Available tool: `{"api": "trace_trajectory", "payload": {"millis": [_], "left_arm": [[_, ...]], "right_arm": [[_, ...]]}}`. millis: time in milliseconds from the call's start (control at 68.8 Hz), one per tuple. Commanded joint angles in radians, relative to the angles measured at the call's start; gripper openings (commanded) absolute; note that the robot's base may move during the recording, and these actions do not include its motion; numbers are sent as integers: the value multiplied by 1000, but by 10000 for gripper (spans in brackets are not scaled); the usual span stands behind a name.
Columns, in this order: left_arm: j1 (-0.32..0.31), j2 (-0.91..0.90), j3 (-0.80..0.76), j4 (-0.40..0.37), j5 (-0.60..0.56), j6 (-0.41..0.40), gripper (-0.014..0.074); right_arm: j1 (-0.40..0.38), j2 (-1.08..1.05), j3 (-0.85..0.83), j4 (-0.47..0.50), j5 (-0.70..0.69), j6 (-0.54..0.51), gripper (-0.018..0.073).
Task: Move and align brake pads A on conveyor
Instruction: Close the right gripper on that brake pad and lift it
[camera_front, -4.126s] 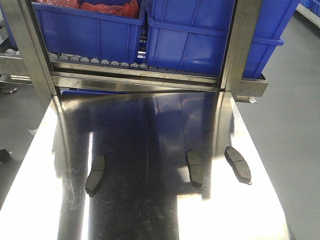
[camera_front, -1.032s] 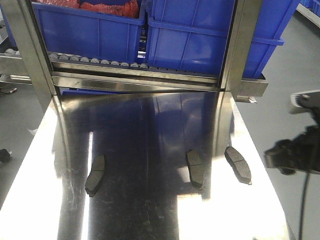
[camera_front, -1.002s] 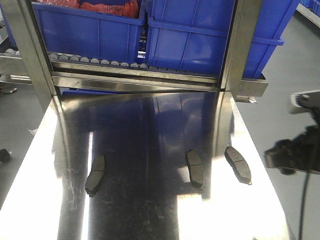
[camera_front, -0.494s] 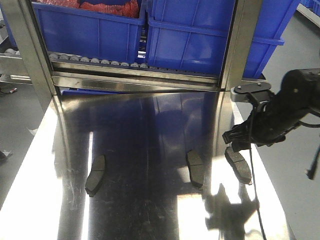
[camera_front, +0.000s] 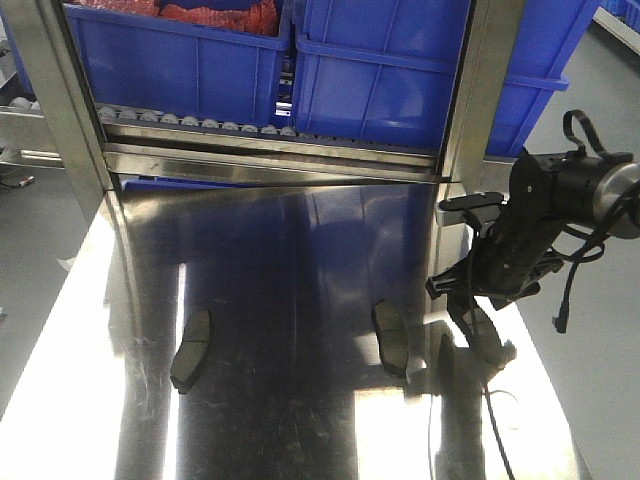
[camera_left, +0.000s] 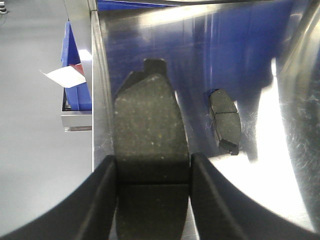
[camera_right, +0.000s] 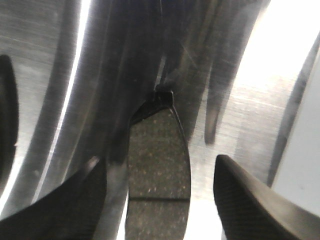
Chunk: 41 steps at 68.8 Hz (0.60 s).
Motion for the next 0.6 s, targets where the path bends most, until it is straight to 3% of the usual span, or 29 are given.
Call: {"api": "trace_trajectory", "payload": {"millis": [0, 378, 581], "left_arm": [[-1, 3, -29, -14, -90, -4, -6], [-1, 3, -29, -14, -90, -4, -6], [-1, 3, -29, -14, -90, -4, -6]], "right_arm": [[1, -32, -30, -12, -1, -5, 456], [1, 1, -29, -13, 57, -5, 447], [1, 3, -29, -13, 99, -5, 321]]}}
